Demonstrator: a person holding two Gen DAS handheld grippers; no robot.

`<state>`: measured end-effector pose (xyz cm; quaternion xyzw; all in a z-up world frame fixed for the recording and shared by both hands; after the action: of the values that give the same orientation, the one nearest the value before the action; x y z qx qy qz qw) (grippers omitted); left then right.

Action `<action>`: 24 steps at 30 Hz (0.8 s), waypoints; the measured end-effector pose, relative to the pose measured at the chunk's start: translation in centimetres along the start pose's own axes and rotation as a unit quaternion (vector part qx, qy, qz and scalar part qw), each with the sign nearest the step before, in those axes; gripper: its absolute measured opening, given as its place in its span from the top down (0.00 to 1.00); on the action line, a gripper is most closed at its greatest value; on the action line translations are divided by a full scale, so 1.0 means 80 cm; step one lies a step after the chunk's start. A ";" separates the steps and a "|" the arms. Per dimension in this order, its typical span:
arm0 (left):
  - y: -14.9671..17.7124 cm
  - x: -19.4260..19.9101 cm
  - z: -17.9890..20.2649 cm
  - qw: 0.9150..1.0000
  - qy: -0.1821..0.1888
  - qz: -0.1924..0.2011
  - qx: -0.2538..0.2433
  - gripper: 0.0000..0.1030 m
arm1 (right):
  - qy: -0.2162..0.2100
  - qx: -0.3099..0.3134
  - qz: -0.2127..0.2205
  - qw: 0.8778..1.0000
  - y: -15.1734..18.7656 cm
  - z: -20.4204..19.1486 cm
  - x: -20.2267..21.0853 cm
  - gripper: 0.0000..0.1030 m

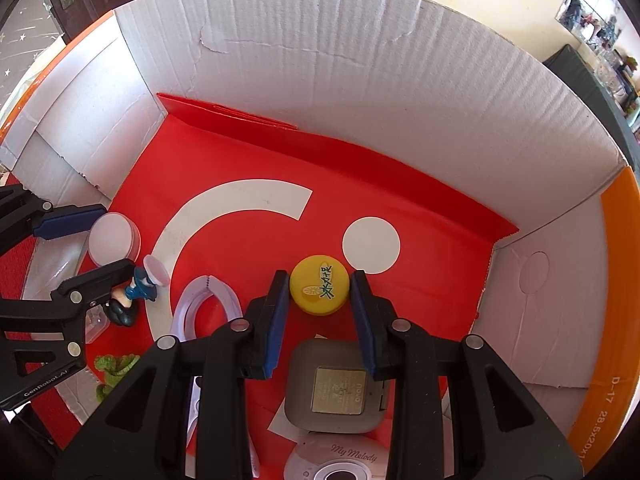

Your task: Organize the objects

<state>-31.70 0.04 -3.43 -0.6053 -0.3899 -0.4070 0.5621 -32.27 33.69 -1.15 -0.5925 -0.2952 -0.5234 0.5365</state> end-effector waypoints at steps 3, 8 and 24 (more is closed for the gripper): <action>0.000 0.001 0.000 1.000 0.003 -0.002 0.002 0.58 | -0.001 -0.003 0.000 1.000 0.001 0.006 0.001 0.71; 0.000 0.001 0.001 1.000 0.003 -0.001 0.002 0.58 | 0.000 -0.005 -0.001 1.000 0.002 0.015 0.004 0.71; 0.009 0.027 0.009 0.999 0.029 0.007 0.030 0.58 | -0.003 -0.021 0.004 1.000 0.005 0.036 0.020 0.71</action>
<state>-30.20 0.72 -1.68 -0.5792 -0.3812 -0.4083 0.5937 -30.59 35.94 0.55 -0.6061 -0.2836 -0.5255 0.5253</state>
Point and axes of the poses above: each gripper's, at about its wrist camera, not at the fingertips, and x roughly against the way its jaws point, z to its right, y to its underside, the point moved 7 cm from there along -x, roughly the way its jaws point, and after that the axes turned 9 degrees about x, right-handed, at the moved point
